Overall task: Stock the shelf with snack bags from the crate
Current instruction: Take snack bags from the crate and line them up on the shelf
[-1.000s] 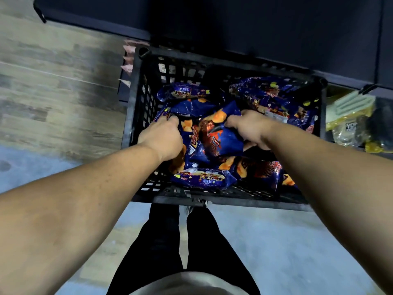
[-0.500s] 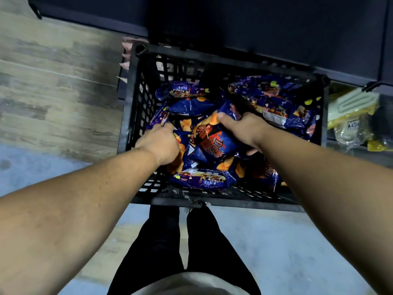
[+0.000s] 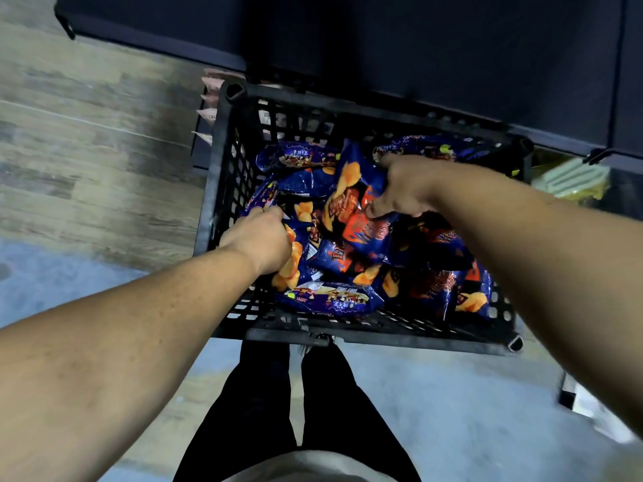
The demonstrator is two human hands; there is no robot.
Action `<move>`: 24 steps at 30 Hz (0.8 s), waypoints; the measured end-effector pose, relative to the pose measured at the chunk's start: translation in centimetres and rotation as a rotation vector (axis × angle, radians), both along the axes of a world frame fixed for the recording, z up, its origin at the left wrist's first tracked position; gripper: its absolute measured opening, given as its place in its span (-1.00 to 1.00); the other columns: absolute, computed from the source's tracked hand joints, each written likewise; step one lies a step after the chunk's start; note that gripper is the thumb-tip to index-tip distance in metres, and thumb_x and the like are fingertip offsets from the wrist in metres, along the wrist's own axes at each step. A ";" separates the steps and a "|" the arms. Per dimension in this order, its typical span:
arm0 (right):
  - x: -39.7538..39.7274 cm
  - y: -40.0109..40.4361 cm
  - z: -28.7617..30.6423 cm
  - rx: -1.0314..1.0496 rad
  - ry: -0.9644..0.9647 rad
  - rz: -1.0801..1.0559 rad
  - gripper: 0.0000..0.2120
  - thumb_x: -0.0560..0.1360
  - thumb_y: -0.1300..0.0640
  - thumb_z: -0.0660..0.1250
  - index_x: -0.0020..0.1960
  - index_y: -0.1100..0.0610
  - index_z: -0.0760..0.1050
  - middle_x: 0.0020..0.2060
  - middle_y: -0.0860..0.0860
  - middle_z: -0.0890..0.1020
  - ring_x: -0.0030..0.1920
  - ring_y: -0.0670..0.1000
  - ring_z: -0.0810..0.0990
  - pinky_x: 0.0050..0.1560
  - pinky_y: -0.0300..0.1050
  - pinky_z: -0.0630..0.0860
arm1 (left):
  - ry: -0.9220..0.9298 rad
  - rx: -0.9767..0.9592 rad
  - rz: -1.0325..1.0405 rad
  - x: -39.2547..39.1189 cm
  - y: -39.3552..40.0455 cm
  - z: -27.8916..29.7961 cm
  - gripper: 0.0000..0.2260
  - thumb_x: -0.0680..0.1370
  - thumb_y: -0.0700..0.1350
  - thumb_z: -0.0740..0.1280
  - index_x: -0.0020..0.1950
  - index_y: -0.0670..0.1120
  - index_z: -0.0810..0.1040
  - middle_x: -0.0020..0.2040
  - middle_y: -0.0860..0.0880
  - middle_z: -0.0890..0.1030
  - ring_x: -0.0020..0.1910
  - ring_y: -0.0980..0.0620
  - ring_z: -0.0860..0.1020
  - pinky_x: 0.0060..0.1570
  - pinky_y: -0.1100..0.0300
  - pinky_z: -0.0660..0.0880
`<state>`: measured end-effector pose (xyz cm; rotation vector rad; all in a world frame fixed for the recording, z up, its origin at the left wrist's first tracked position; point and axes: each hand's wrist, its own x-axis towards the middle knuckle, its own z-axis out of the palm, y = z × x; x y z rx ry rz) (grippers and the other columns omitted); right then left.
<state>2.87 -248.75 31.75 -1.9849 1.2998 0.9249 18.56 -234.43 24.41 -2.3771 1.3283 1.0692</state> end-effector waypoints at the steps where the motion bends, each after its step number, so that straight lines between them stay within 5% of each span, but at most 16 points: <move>1: 0.1 -0.3 0.5 0.018 0.042 0.047 -0.31 0.52 0.10 0.39 0.53 0.21 0.14 0.44 0.13 0.35 0.35 0.18 0.40 0.23 -0.02 0.41 | -0.003 -0.004 -0.004 0.0 0.0 0.0 -0.63 0.54 -0.15 0.23 0.35 -0.05 0.34 0.25 -0.13 0.41 0.19 -0.17 0.45 -0.05 0.06 0.38; 4: 0.9 -0.9 1.2 0.109 0.139 0.167 -0.26 0.52 0.08 0.36 0.57 0.09 0.05 0.46 0.15 0.31 0.37 0.20 0.38 0.30 0.04 0.38 | -0.003 -0.013 -0.012 -0.1 -0.1 0.0 -0.62 0.55 -0.14 0.19 0.38 -0.03 0.33 0.28 -0.13 0.40 0.22 -0.17 0.44 0.01 0.04 0.40; 8: 2.6 -0.2 0.6 0.161 0.270 0.441 -0.29 0.50 0.00 0.41 0.52 0.15 0.19 0.35 0.15 0.45 0.27 0.19 0.47 0.24 -0.01 0.43 | 0.004 -0.020 0.002 0.1 -0.1 -0.2 -0.60 0.56 -0.15 0.19 0.41 -0.03 0.32 0.30 -0.13 0.40 0.25 -0.17 0.44 0.11 0.00 0.42; 12: 3.1 1.3 -1.9 -0.026 0.192 0.593 -0.40 0.47 -0.10 0.42 0.40 0.13 0.38 0.22 0.11 0.51 0.14 0.14 0.51 0.08 0.02 0.48 | 0.010 -0.011 -0.001 0.2 0.2 -0.3 -0.59 0.56 -0.16 0.20 0.42 -0.04 0.32 0.30 -0.13 0.39 0.24 -0.17 0.45 0.08 0.02 0.41; 16: 2.1 2.4 -4.3 -0.291 -0.142 0.256 -0.26 0.49 -0.03 0.42 0.53 0.03 0.10 0.45 0.16 0.19 0.37 0.28 0.32 0.24 0.19 0.45 | 0.030 -0.022 0.002 0.3 0.5 -0.2 -0.62 0.55 -0.15 0.21 0.37 -0.04 0.34 0.26 -0.13 0.41 0.21 -0.17 0.45 0.11 0.02 0.42; 19: 1.2 2.8 -4.4 -0.302 -0.321 -0.148 -0.20 0.53 -0.06 0.36 0.56 0.09 -0.05 0.50 0.15 0.13 0.40 0.25 0.32 0.31 0.14 0.36 | 0.035 -0.020 0.003 0.5 0.4 -0.4 -0.61 0.55 -0.16 0.20 0.39 -0.03 0.33 0.26 -0.14 0.41 0.21 -0.17 0.45 0.15 0.00 0.44; 24: 0.3 3.8 -4.4 -0.324 -0.469 -0.606 -0.25 0.52 -0.06 0.37 0.51 0.21 0.07 0.47 0.15 0.15 0.33 0.18 0.39 0.24 -0.03 0.38 | 0.020 -0.013 0.005 0.3 0.4 -0.5 -0.59 0.56 -0.16 0.18 0.42 -0.04 0.29 0.28 -0.15 0.41 0.23 -0.17 0.43 0.16 -0.02 0.43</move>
